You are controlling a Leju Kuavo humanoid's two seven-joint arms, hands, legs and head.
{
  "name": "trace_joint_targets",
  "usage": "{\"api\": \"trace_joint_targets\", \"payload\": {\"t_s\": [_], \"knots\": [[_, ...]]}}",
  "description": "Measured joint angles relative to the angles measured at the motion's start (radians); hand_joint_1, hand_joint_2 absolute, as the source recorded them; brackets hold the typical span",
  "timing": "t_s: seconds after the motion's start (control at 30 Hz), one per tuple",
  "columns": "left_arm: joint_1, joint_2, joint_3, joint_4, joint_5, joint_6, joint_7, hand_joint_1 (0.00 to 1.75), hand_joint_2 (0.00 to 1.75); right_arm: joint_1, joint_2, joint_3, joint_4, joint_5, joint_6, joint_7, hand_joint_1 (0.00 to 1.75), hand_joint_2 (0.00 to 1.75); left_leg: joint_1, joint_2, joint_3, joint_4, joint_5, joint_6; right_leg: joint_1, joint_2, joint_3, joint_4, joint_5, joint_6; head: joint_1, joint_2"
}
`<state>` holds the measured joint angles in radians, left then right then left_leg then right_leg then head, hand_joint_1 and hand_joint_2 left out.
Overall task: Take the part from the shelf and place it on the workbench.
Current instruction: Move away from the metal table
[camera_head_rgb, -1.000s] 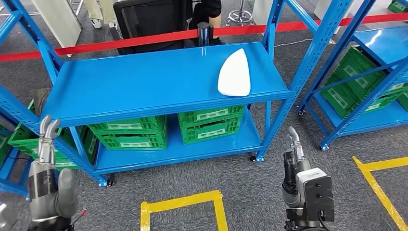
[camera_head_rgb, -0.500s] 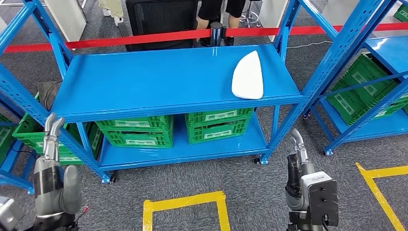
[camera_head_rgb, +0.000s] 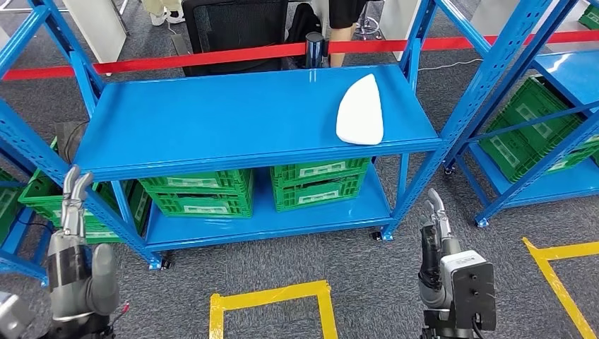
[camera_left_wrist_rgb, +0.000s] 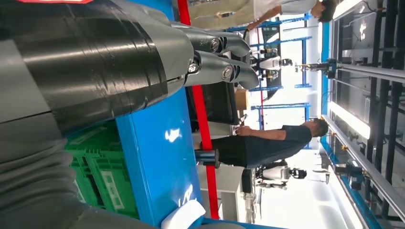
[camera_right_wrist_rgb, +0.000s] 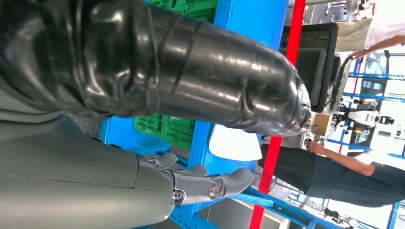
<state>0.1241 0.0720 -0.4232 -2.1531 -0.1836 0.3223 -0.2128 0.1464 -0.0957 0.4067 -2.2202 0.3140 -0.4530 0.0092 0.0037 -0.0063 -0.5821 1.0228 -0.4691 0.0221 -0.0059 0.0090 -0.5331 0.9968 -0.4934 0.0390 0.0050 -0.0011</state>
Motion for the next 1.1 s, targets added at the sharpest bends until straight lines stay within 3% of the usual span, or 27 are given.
{"api": "trace_joint_targets", "payload": {"t_s": [0.17, 0.23, 0.3, 0.33, 0.37, 0.4, 0.47, 0.53, 0.67, 0.77, 0.83, 0.93, 1.03, 1.1], "knots": [[-0.001, -0.001, 0.000, 0.000, 0.004, -0.005, -0.005, 0.00, 0.00, 0.000, 0.001, 0.000, 0.000, 0.000, 0.000, -0.002, 0.00, 0.00, 0.003, 0.002, 0.011, -0.025, 0.010, 0.017, -0.003, -0.001, -0.010, 0.013, -0.011, 0.013, -0.002, 0.000], [0.000, -0.002, 0.000, 0.000, 0.004, -0.006, -0.008, 0.00, 0.00, 0.000, 0.001, 0.000, 0.000, 0.000, 0.000, -0.003, 0.00, 0.00, 0.007, 0.003, 0.018, -0.040, 0.018, 0.023, -0.006, -0.002, -0.053, 0.100, -0.058, 0.017, 0.005, 0.000], [0.001, -0.003, 0.000, 0.001, 0.004, -0.007, -0.009, 0.00, 0.00, 0.002, 0.001, 0.000, 0.001, 0.000, 0.000, -0.003, 0.00, 0.00, 0.007, 0.004, 0.015, -0.040, 0.019, 0.025, -0.009, -0.002, -0.116, 0.228, -0.114, 0.021, 0.012, 0.000], [0.002, -0.003, 0.000, 0.001, 0.004, -0.008, -0.009, 0.00, 0.00, 0.004, 0.001, 0.000, 0.001, 0.000, 0.000, -0.003, 0.00, 0.00, 0.007, 0.004, 0.014, -0.040, 0.018, 0.025, -0.011, -0.002, -0.135, 0.266, -0.122, 0.023, 0.014, 0.000], [0.002, -0.003, 0.000, 0.001, 0.004, -0.008, -0.009, 0.00, 0.00, 0.004, 0.001, 0.000, 0.002, 0.000, 0.000, -0.003, 0.00, 0.00, 0.007, 0.003, 0.013, -0.038, 0.018, 0.024, -0.013, -0.002, -0.138, 0.270, -0.112, 0.024, 0.016, 0.000], [0.003, -0.004, 0.000, 0.002, 0.004, -0.008, -0.009, 0.00, 0.00, 0.004, 0.001, 0.000, 0.002, 0.000, 0.000, -0.003, 0.00, 0.00, 0.007, 0.003, 0.013, -0.036, 0.016, 0.021, -0.015, -0.003, -0.120, 0.230, -0.083, 0.025, 0.018, 0.000], [0.003, -0.004, 0.000, 0.002, 0.004, -0.008, -0.009, 0.00, 0.00, 0.004, 0.001, 0.000, 0.002, 0.000, 0.000, -0.004, 0.00, 0.00, 0.008, 0.002, 0.012, -0.028, 0.012, 0.013, -0.019, -0.004, -0.055, 0.095, -0.023, 0.024, 0.021, 0.000], [0.002, -0.004, 0.000, 0.002, 0.006, -0.008, -0.009, 0.00, 0.00, 0.002, 0.001, 0.000, 0.002, 0.000, 0.000, -0.004, 0.00, 0.00, 0.006, 0.001, 0.009, -0.020, 0.008, -0.001, -0.016, -0.004, -0.014, 0.013, -0.003, 0.015, 0.023, 0.000], [0.001, -0.004, 0.000, 0.002, 0.010, -0.009, -0.007, 0.00, 0.00, 0.001, 0.001, 0.000, 0.003, -0.002, 0.001, -0.004, 0.00, 0.00, 0.010, 0.001, 0.003, -0.017, 0.008, -0.024, -0.011, -0.001, -0.008, 0.006, 0.002, -0.010, 0.013, 0.000], [-0.001, -0.004, 0.001, 0.002, 0.009, -0.009, -0.001, 0.00, 0.00, 0.000, 0.002, 0.000, 0.003, -0.008, 0.001, -0.005, 0.00, 0.00, 0.012, 0.003, -0.042, 0.067, -0.045, -0.033, -0.015, -0.003, -0.003, -0.002, 0.008, -0.025, -0.004, 0.000], [-0.002, -0.004, 0.001, 0.002, 0.009, -0.009, 0.001, 0.00, 0.00, 0.000, 0.003, 0.000, 0.003, -0.010, 0.001, -0.005, 0.00, 0.00, 0.012, 0.003, -0.062, 0.111, -0.067, -0.034, -0.014, -0.004, -0.003, -0.002, 0.008, -0.027, -0.010, 0.000], [-0.002, -0.004, 0.001, 0.002, 0.009, -0.009, 0.001, 0.00, 0.00, 0.000, 0.003, 0.000, 0.003, -0.010, 0.001, -0.005, 0.00, 0.00, 0.013, 0.003, -0.069, 0.125, -0.073, -0.034, -0.014, -0.004, -0.004, -0.002, 0.008, -0.027, -0.011, 0.000], [0.000, -0.004, 0.001, 0.003, 0.010, -0.008, 0.007, 0.00, 0.00, 0.001, 0.003, 0.000, 0.005, -0.011, 0.001, -0.006, 0.00, 0.00, 0.013, 0.003, -0.121, 0.229, -0.104, -0.037, -0.013, -0.005, -0.004, -0.001, 0.006, -0.029, -0.017, 0.000], [-0.001, -0.004, 0.001, 0.004, 0.008, -0.008, 0.011, 0.00, 0.00, 0.001, 0.003, 0.000, 0.007, -0.011, 0.000, -0.007, 0.00, 0.00, 0.012, 0.003, -0.077, 0.139, -0.051, -0.031, -0.011, -0.003, -0.003, 0.004, 0.000, -0.022, -0.028, 0.000]]}}
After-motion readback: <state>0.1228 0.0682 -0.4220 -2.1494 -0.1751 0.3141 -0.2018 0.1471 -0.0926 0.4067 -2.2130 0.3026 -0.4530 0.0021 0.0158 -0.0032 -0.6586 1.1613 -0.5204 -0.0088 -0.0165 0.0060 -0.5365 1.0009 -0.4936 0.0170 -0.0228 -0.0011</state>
